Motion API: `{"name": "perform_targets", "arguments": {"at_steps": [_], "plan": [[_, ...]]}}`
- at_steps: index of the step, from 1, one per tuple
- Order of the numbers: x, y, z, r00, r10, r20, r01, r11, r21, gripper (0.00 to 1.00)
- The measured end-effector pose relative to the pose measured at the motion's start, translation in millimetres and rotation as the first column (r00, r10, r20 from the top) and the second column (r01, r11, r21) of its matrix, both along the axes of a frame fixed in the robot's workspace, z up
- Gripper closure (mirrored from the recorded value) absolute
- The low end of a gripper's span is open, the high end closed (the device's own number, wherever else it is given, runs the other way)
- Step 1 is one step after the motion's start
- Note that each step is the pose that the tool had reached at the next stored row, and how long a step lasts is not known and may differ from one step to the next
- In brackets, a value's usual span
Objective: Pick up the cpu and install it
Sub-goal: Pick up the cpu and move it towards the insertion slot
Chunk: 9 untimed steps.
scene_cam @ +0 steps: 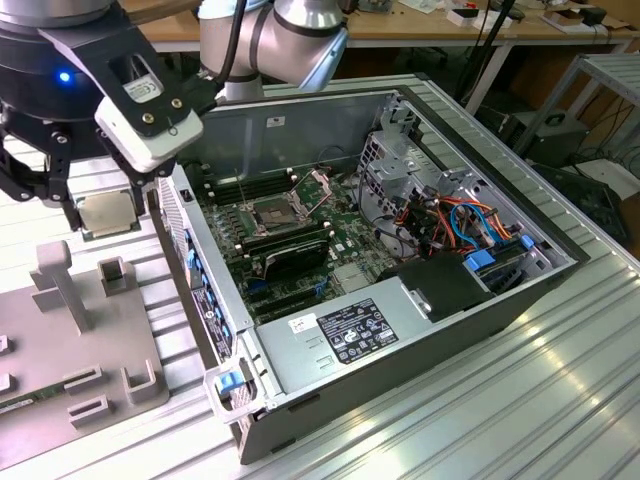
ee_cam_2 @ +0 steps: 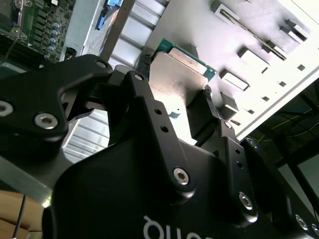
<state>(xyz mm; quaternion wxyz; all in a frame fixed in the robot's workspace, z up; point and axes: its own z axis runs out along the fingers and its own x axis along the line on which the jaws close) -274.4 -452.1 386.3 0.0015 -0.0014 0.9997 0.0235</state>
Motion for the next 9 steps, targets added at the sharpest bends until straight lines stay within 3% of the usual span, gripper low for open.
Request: {"name": "perform_targets", "arguments": {"at_steps": [9], "plan": [[20.1,0.0,0.0,1.0,0.001,0.0,-0.001,1.0,0.0,0.45]]}}
